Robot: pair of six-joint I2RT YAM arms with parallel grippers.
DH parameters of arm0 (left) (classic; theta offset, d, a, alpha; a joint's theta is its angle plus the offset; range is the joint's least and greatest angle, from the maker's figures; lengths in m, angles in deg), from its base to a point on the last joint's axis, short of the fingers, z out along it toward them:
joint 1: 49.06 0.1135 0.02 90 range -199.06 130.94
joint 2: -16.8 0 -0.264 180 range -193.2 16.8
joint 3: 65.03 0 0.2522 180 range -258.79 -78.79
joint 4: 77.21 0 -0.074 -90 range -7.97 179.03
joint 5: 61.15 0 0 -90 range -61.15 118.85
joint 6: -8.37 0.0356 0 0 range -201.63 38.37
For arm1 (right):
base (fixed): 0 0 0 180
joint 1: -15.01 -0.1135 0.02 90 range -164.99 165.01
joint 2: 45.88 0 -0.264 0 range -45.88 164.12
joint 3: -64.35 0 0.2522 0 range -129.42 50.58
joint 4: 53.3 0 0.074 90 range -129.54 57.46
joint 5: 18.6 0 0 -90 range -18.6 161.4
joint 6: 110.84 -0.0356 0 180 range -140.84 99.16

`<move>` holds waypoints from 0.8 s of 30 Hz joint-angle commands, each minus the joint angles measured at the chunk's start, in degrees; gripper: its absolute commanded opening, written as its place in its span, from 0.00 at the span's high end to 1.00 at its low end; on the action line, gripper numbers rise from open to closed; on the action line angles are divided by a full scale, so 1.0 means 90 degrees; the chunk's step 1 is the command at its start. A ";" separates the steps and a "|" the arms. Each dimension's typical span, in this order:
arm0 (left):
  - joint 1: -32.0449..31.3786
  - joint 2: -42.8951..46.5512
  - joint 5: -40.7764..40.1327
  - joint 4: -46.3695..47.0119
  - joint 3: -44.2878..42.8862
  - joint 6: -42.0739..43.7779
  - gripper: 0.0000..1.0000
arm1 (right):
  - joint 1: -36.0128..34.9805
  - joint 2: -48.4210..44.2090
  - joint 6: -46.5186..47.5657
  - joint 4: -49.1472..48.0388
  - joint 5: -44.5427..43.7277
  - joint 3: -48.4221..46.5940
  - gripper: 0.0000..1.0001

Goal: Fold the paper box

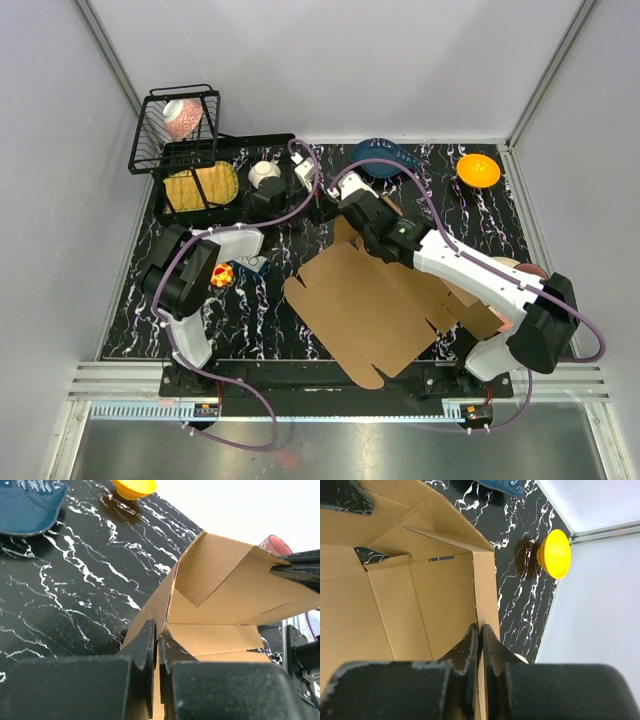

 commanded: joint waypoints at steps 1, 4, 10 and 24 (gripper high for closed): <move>-0.0344 0.0557 -0.0631 0.0037 0.0380 -0.0357 1.00 | -0.0067 0.0214 -0.0272 0.0134 0.0630 0.0099 0.99; -0.0617 0.0655 -0.1197 0.0321 0.0742 -0.0454 1.00 | -0.0116 0.0244 -0.0155 0.0036 0.0445 0.0177 1.00; -0.1125 0.0655 -0.2253 0.0779 0.1153 -0.0766 1.00 | -0.0203 0.0195 0.0118 -0.0247 0.0103 0.0508 1.00; -0.1331 0.0685 -0.3436 0.1141 0.1174 -0.1411 0.94 | -0.0847 -0.0127 0.1398 -0.1702 -0.0737 0.1963 1.00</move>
